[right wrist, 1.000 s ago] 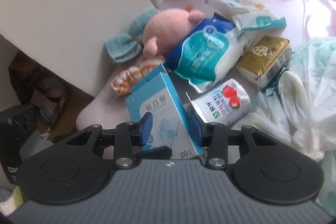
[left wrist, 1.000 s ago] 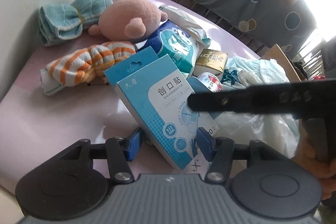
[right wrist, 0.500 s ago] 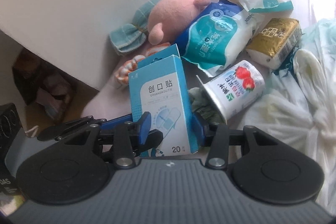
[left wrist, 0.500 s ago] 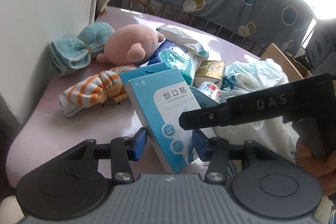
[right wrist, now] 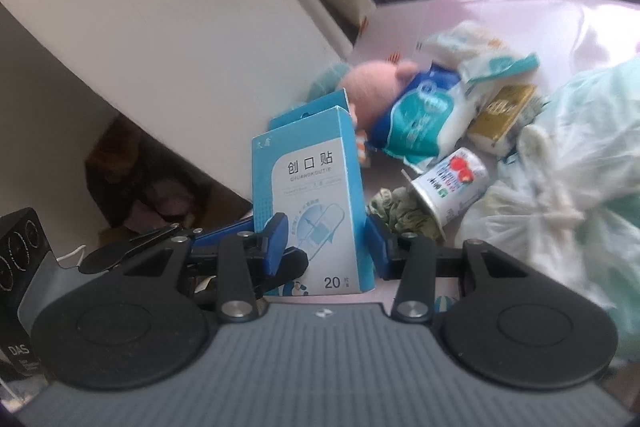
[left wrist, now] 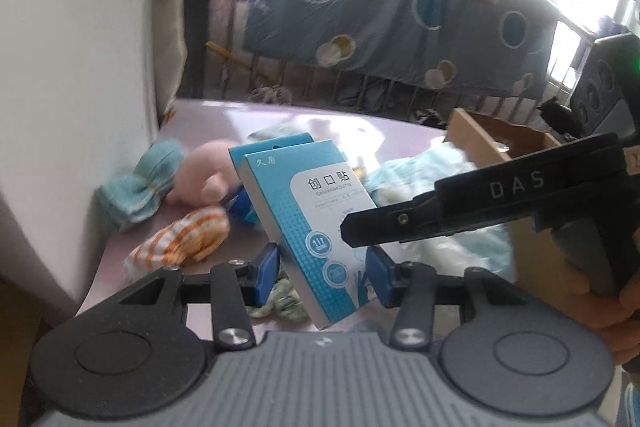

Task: Organize soft objects
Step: 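Lower the bandage box into the cardboard box and open the right gripper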

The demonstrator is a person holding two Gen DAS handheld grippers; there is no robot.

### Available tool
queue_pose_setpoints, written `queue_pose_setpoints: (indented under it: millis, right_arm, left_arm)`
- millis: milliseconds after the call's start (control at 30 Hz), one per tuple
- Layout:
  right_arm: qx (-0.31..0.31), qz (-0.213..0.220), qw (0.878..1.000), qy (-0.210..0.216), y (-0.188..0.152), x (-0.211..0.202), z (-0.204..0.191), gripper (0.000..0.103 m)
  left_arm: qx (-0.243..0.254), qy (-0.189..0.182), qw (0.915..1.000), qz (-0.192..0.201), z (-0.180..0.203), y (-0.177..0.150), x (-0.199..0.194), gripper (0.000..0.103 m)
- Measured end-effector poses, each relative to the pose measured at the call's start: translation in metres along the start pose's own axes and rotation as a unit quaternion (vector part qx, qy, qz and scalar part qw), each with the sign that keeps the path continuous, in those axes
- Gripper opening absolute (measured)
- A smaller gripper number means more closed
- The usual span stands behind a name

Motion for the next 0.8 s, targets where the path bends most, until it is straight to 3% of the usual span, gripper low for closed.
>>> queue_pose_setpoints:
  millis: [200,400,600,800]
  right_arm:
    - [0.042,0.055,0.998,0.012,0.008,-0.070,0.037,0.042]
    - [0.088,0.109,0.990,0.000,0.027,-0.141,0.097,0.042]
    - [0.144,0.147,0.978,-0.029,0.070,-0.202,0.184,0.042]
    - [0.217,0.149,0.963,-0.053,0.121,-0.219,0.292,0.042]
  left_arm:
    - [0.053,-0.037,0.9978,0.014,0.056,0.036,0.002,0.049]
    - [0.096,-0.095,0.9909,0.006,0.128,0.084,0.039,0.049]
    - [0.128,-0.153,0.9795,-0.025,0.211,0.140,0.115,0.049]
    - [0.132,-0.182,0.9706,-0.085,0.273,0.179,0.220,0.049]
Point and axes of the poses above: each gripper's, at about its wrist camera, not at the fingertips, and x roughly the way its jaws point, z to its right, y to its top, the point moved 7 cm from there along x, roughly the way its jaws point, and after that the axes turned 13 degrees about x, right-handed, at the moved point
